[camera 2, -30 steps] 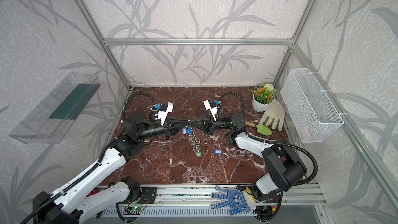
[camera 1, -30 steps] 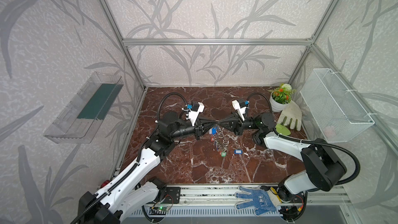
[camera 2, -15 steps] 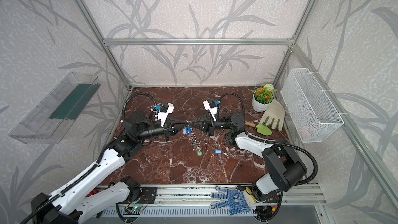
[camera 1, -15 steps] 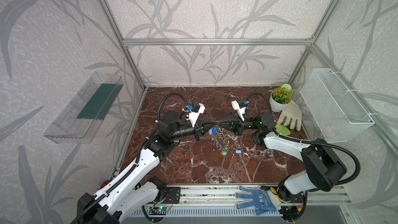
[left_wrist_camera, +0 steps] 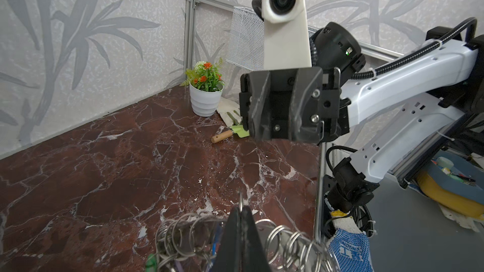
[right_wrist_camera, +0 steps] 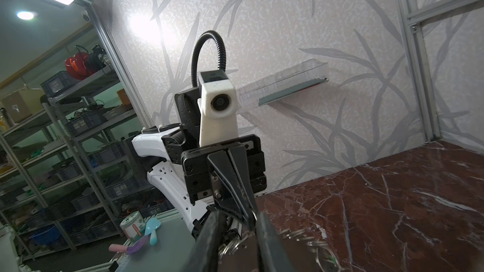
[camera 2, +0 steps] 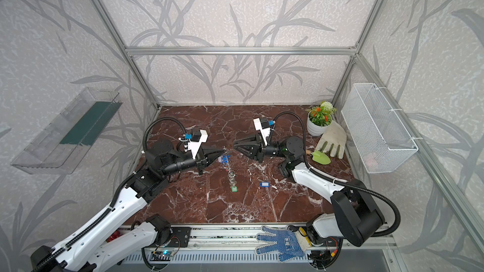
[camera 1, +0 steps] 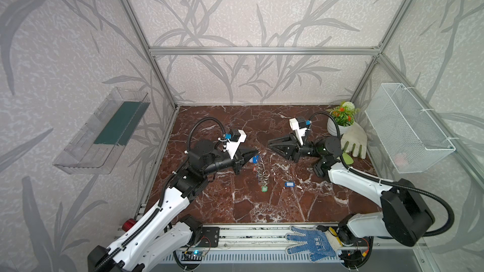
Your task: Put the keys on the keyring
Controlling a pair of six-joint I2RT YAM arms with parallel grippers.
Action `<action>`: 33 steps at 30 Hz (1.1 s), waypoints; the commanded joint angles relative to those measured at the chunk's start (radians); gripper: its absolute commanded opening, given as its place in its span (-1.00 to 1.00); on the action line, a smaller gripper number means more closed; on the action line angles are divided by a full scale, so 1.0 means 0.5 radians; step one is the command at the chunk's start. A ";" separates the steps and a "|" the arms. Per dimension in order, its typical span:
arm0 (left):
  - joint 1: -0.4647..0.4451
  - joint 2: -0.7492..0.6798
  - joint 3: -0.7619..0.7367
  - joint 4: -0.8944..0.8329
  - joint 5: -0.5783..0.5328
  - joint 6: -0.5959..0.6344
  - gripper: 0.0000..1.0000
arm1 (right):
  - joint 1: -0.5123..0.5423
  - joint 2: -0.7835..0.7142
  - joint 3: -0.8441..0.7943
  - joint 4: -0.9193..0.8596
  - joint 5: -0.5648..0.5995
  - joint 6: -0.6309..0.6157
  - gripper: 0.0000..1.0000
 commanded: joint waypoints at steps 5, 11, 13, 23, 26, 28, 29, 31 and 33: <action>-0.059 -0.040 -0.115 0.224 -0.164 0.328 -1.00 | -0.038 -0.367 -0.001 -0.990 0.594 -0.447 -0.42; -0.162 0.063 -0.152 0.255 -0.383 0.662 -1.00 | -0.040 -0.443 -0.004 -1.328 0.766 -0.541 -0.31; -0.196 0.111 -0.157 0.295 -0.421 0.735 -1.00 | -0.040 -0.471 -0.021 -1.426 0.903 -0.592 -0.29; -0.401 0.445 -0.099 0.431 -0.646 1.252 -1.00 | -0.310 -0.466 -0.084 -1.799 1.090 -0.395 -0.27; -0.472 0.527 -0.079 0.437 -0.727 1.391 -1.00 | -0.363 -0.470 -0.110 -1.856 1.078 -0.380 -0.28; -0.513 0.572 -0.078 0.468 -0.774 1.473 -1.00 | -0.390 -0.484 -0.145 -1.860 1.061 -0.380 -0.28; -0.530 0.589 -0.082 0.483 -0.795 1.504 -1.00 | -0.399 -0.491 -0.160 -1.859 1.054 -0.377 -0.29; -0.581 0.611 -0.095 0.497 -0.846 1.587 -1.00 | -0.418 -0.507 -0.192 -1.864 1.047 -0.369 -0.29; -0.630 0.624 -0.119 0.528 -0.901 1.646 -1.00 | -0.434 -0.519 -0.221 -1.874 1.037 -0.358 -0.29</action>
